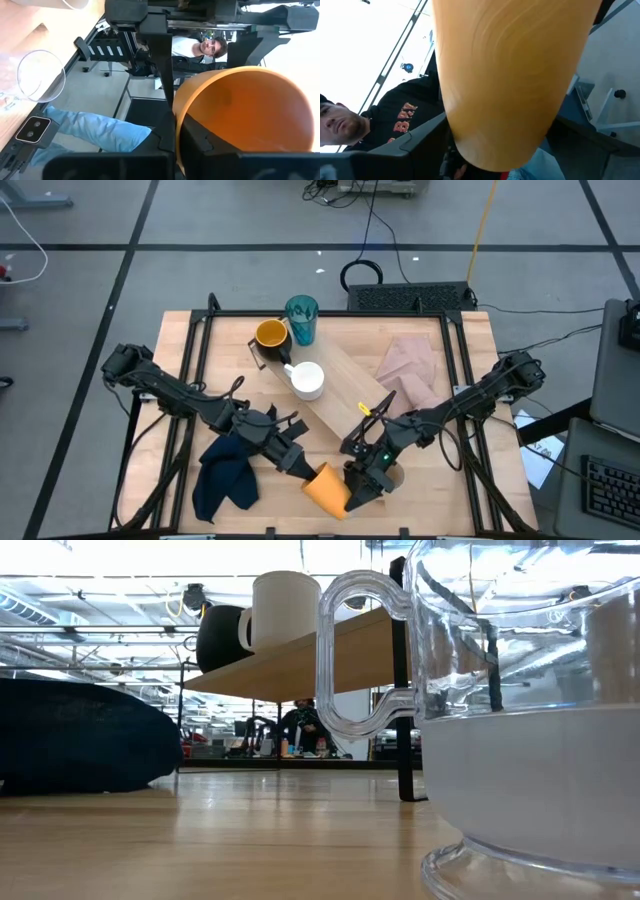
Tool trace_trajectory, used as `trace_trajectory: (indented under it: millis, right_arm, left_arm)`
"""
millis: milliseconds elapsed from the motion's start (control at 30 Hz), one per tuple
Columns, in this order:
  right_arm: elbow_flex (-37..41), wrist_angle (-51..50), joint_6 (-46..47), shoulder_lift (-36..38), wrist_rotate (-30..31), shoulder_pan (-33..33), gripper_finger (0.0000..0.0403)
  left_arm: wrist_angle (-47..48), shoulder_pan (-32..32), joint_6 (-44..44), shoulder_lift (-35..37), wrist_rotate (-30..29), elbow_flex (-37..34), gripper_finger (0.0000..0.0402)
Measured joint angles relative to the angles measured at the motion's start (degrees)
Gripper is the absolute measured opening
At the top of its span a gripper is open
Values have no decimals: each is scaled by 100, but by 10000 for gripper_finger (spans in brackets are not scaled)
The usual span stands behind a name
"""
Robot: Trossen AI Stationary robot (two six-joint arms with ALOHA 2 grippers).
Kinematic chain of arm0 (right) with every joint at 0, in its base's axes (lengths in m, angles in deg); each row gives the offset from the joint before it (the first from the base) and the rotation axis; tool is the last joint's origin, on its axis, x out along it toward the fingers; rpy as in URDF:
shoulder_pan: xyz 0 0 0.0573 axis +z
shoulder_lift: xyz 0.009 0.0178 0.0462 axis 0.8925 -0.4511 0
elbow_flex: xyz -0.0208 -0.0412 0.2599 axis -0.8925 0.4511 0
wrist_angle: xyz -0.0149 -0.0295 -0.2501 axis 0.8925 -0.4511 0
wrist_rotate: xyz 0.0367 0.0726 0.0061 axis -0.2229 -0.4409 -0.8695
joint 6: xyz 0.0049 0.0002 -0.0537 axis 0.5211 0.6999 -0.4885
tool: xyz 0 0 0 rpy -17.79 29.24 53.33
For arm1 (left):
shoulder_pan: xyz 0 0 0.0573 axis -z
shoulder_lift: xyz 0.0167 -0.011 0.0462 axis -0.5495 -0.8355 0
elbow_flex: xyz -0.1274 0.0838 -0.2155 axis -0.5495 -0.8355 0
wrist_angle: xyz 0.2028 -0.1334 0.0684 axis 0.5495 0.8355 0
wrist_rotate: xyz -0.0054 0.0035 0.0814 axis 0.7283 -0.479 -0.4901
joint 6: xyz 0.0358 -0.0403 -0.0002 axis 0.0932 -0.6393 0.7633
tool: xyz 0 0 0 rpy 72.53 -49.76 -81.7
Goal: Stack small to large cups/mugs on shelf
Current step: Put the yellow cup on the shelf
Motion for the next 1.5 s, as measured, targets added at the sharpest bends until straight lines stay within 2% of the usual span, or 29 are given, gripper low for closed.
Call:
trace_trajectory:
  millis: [233,433,533,833,1167,1333,1500]
  right_arm:
    - [-2,-15,0,2,-40,-44,308]
    - [-2,-22,-19,2,-144,-77,281]
    - [-2,-22,-43,2,-151,-83,271]
    - [-2,-21,-83,2,-234,-90,270]
    - [-2,7,-81,2,-317,-88,270]
    - [-2,37,-83,2,-419,-79,270]
    - [-2,105,-83,0,-478,-76,270]
  left_arm:
    - [-14,0,33,0,-64,-1,16]
    - [-15,-4,42,0,-63,-1,6]
    - [-23,-4,57,0,-76,-1,17]
    - [-37,-61,129,0,-162,-1,31]
    - [8,-141,355,13,56,-1,33]
    - [163,-281,434,156,215,6,33]
    - [805,-397,629,495,290,6,33]
